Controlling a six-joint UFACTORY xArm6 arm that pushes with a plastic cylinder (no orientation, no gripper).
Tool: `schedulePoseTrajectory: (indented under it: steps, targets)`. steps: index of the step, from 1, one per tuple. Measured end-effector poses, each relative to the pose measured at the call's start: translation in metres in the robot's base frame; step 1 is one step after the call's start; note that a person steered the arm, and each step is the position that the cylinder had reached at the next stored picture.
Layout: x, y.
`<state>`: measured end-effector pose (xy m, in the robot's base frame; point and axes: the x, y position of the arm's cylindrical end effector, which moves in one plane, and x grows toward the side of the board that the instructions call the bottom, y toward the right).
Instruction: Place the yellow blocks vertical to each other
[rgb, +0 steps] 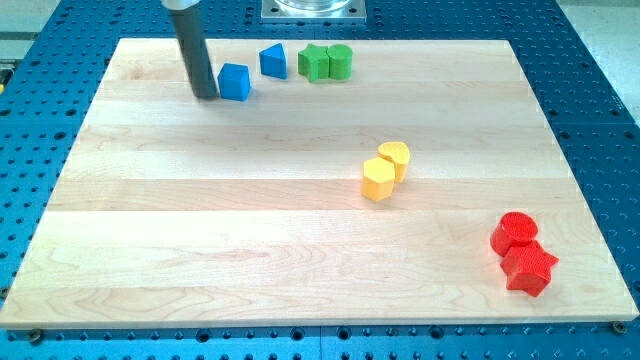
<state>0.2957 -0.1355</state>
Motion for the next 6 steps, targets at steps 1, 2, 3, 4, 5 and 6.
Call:
schedulePoseTrajectory:
  steps: [1, 2, 3, 4, 5, 6]
  targets:
    - [-0.003, 0.027]
    - [-0.003, 0.033]
    - [0.058, 0.029]
    - [0.08, 0.059]
    - [0.087, 0.183]
    - [0.125, 0.275]
